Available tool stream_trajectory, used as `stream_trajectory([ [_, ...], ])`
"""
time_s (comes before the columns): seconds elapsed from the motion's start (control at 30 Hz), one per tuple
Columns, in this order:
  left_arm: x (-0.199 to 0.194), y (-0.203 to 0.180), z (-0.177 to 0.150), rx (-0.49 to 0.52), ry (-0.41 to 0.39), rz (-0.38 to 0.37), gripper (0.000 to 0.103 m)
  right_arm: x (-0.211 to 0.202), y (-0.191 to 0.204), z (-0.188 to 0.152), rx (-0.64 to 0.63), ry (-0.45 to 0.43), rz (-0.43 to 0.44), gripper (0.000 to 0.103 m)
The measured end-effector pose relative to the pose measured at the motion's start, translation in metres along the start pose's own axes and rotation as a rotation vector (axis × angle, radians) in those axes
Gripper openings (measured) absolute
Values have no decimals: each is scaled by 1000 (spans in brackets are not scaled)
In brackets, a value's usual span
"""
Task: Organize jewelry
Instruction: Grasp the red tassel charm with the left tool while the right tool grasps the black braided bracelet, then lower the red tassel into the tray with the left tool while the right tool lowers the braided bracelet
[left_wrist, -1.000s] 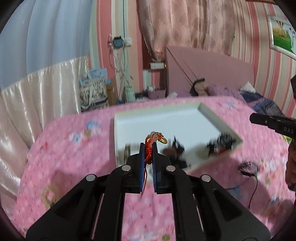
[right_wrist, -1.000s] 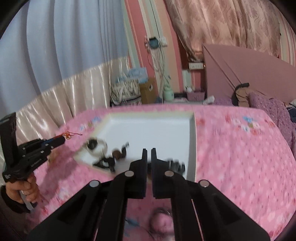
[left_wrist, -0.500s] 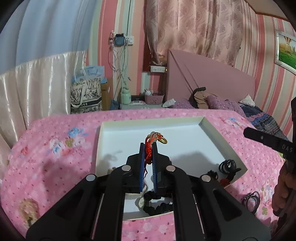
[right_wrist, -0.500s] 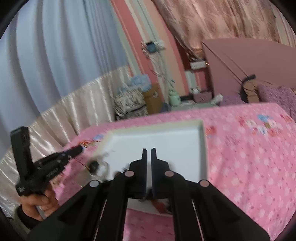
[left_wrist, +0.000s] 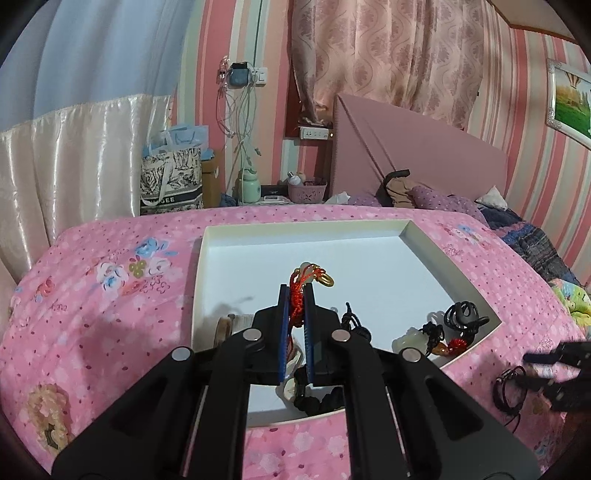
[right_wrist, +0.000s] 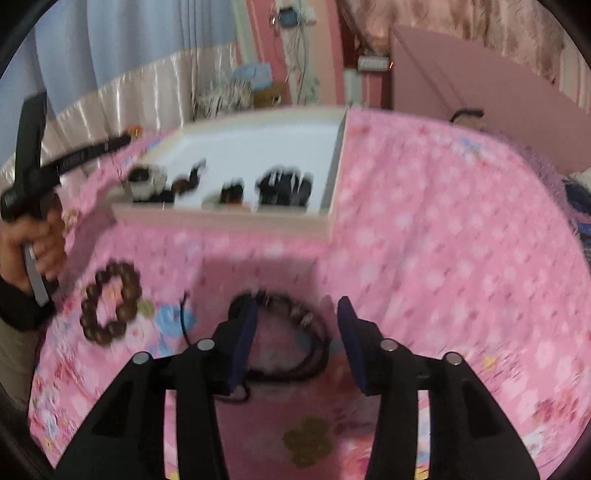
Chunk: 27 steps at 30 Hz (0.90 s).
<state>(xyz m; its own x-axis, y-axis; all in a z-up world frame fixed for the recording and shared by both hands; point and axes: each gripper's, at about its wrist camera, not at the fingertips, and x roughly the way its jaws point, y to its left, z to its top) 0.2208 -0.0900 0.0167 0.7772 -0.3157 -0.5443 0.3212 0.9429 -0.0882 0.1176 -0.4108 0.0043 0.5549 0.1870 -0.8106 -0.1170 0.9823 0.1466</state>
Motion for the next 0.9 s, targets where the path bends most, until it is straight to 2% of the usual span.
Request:
stream_trajectory([
  [0.03, 0, 1, -1, -3, 2, -1, 5, 11, 3, -5, -29, 34, -40, 29],
  [0.07, 1, 3, -1, -5, 3, 4, 5, 13, 5, -5, -48, 34, -66, 26],
  [0.1, 2, 3, -2, -6, 6, 7, 5, 13, 8, -5, -55, 18, -64, 12],
  [0.13, 4, 3, -1, -7, 8, 9, 5, 13, 6, -1, -24, 19, -26, 12],
  [0.23, 8, 6, -3, -19, 21, 12, 5, -4, 11, 25, 17, -80, 44, 12],
  [0.37, 13, 8, -5, -30, 33, 23, 5, -17, 26, 74, 19, -220, 87, 12],
  [0.47, 20, 9, -8, -41, 44, 37, 5, -5, 40, 103, 27, -267, 89, 11],
  [0.6, 30, 11, -11, -50, 59, 54, 5, 30, 44, 125, 87, -280, 73, 12],
  [0.8, 45, 7, -19, -48, 89, 63, 5, 77, 49, 111, 134, -229, 42, 12],
  [0.9, 55, 5, -20, -58, 111, 48, 5, 80, 48, 107, 113, -223, 9, 12],
])
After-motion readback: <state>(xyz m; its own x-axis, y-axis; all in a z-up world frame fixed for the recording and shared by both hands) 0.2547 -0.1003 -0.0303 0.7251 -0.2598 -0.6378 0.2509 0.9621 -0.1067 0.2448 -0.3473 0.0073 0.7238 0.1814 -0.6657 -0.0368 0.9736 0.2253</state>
